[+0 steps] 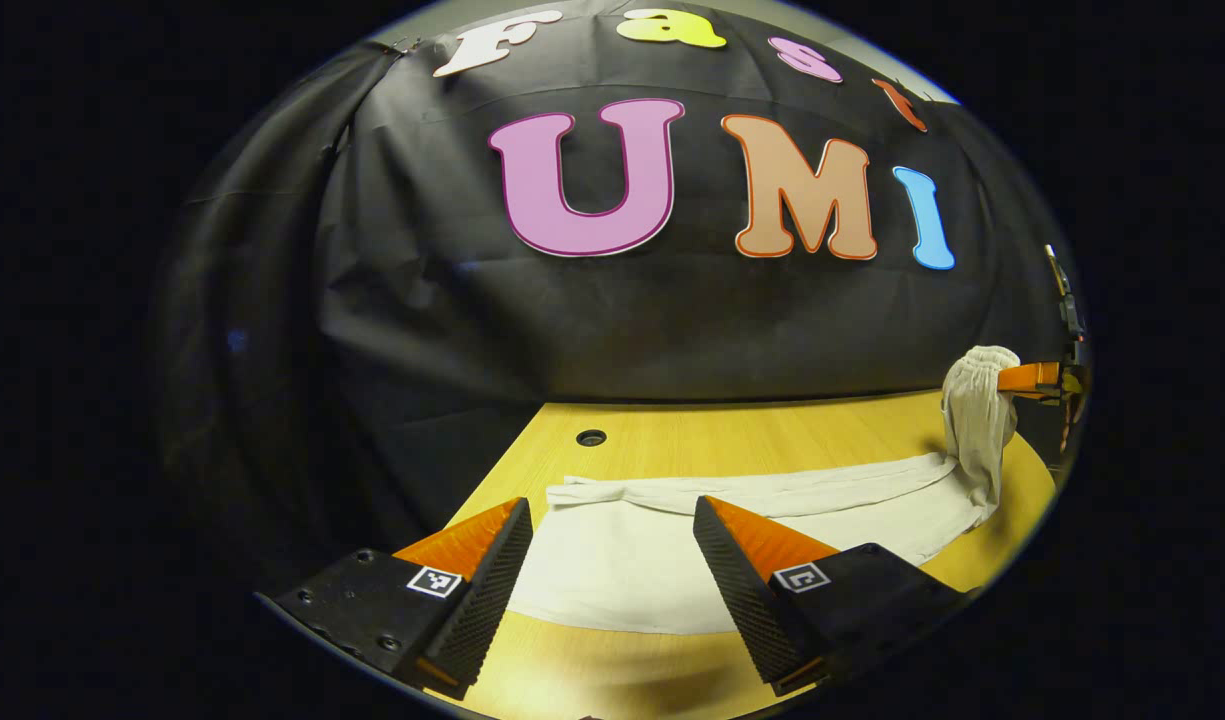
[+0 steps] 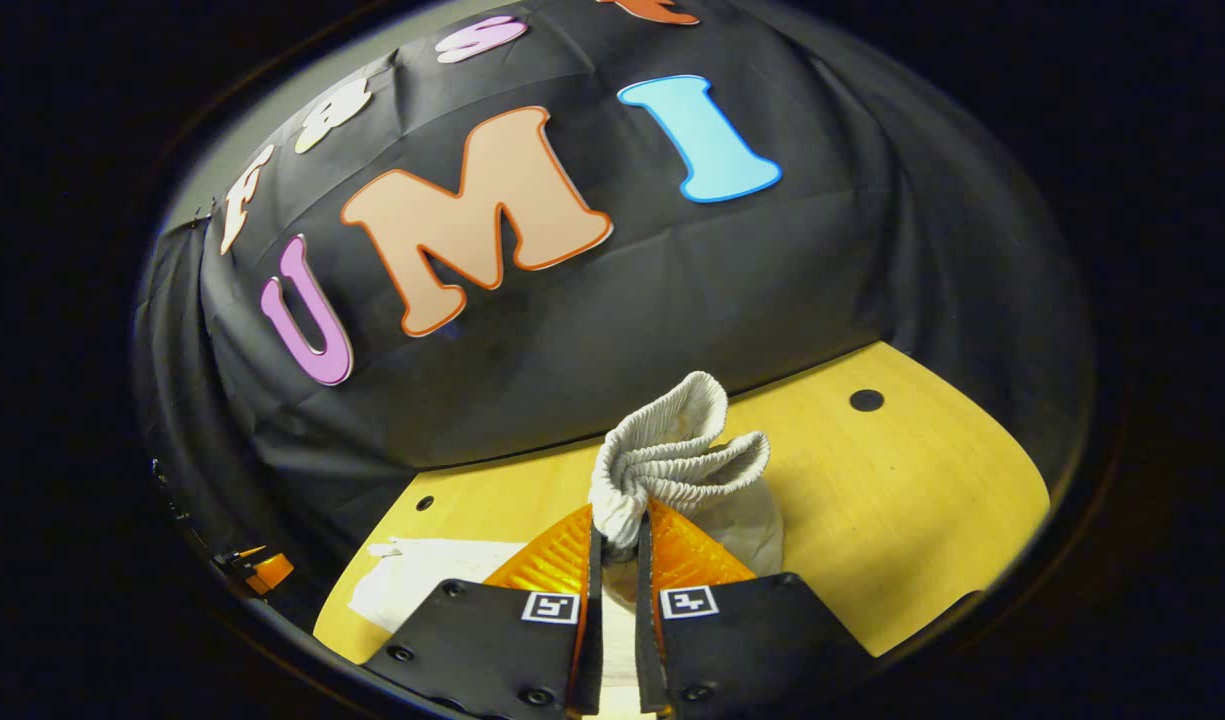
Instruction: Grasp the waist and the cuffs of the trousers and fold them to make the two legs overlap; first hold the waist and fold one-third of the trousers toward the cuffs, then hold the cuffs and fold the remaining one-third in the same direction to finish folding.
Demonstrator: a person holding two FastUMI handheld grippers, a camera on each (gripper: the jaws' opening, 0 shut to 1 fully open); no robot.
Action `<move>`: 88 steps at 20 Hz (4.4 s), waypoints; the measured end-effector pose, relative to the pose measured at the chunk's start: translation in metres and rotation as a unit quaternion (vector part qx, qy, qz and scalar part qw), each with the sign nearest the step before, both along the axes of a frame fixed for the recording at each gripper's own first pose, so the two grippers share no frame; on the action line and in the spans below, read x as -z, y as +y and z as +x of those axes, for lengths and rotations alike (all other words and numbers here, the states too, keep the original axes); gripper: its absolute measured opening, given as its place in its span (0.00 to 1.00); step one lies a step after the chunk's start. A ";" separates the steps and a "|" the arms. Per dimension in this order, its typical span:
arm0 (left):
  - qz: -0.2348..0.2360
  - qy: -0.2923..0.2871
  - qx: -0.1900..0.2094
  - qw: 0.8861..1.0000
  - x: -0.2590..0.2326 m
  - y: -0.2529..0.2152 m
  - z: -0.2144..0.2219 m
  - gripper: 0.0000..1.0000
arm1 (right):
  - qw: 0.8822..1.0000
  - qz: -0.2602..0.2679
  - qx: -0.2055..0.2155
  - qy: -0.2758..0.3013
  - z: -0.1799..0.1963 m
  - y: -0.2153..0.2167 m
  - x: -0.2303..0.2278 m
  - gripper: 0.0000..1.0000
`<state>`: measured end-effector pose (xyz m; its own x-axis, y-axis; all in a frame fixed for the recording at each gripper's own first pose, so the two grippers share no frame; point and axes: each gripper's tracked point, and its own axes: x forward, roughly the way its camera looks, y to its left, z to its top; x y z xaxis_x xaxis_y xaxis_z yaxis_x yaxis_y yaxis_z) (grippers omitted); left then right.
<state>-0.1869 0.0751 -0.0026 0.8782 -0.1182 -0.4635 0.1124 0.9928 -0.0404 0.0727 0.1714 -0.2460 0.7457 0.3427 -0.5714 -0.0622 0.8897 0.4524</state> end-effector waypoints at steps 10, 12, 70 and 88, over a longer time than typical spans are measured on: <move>0.011 0.018 -0.015 1.000 0.018 0.053 -0.017 0.96 | 0.995 0.006 -0.101 0.028 -0.042 0.125 0.038 0.15; 0.014 0.024 -0.014 1.000 0.024 0.061 -0.019 0.96 | 0.991 -0.002 -0.125 0.046 -0.060 0.145 0.057 0.15; -0.195 0.133 -0.038 0.971 0.051 -0.060 0.030 0.00 | 0.989 -0.068 -0.124 0.034 -0.103 -0.011 0.032 0.96; -0.233 0.082 0.092 0.965 -0.049 -0.271 0.046 0.00 | 0.995 -0.059 -0.072 0.036 -0.108 -0.133 0.025 0.96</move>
<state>-0.1410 -0.1962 0.0463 0.7411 -0.4945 -0.4540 0.2396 0.8266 -0.5092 -0.0350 0.0382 -0.2706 0.6497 0.3701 -0.6640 -0.1632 0.9210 0.3537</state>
